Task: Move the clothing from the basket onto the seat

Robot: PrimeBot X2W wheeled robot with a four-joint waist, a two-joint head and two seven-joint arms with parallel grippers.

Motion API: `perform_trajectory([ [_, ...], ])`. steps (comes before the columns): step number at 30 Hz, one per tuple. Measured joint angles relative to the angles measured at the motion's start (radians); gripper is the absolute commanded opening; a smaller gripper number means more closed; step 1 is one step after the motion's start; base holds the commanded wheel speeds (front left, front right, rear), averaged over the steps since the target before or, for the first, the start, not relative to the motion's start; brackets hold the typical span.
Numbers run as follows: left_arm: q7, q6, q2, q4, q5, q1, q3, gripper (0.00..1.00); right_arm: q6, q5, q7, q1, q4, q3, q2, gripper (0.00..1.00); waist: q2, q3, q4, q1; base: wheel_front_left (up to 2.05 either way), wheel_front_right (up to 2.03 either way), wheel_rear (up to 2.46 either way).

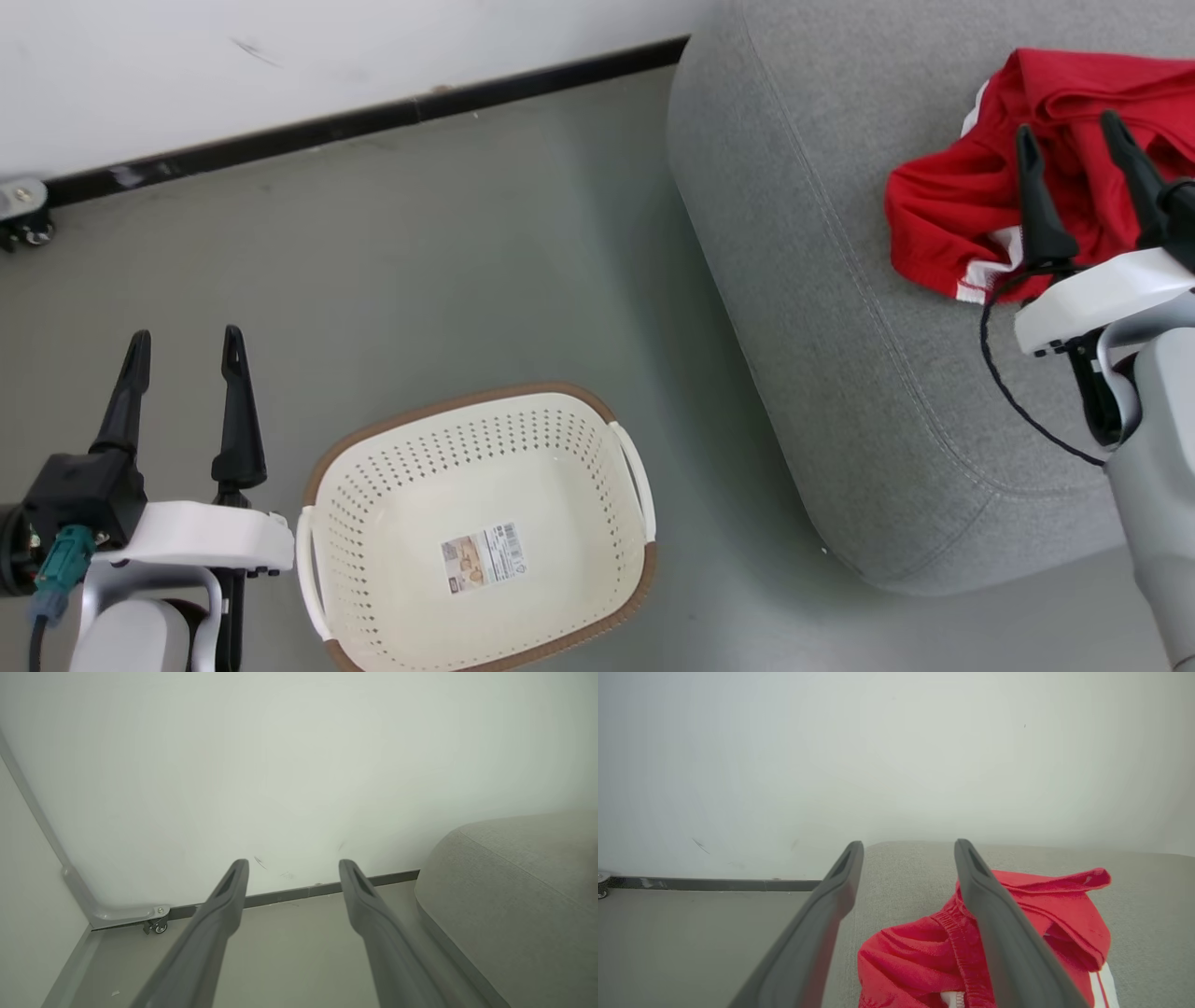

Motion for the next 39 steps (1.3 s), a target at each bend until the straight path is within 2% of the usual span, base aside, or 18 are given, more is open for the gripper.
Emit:
perform_trajectory([
  [15, -0.007, 0.017, -0.050, 0.032, -0.022, 0.091, 0.016, 1.00, 0.000, 0.003, 0.000, 0.160, -0.200, -0.021, 0.046, 1.00, 0.0000, -0.119, 0.080, 0.0001, 0.00, 0.00, 0.00],
  [39, -0.009, -0.006, -0.109, 0.077, -0.005, 0.153, -0.061, 1.00, 0.000, -0.024, 0.000, 0.515, -0.346, -0.046, 0.182, 1.00, 0.0000, -0.285, 0.200, 0.0000, 0.00, 0.00, 0.00],
])
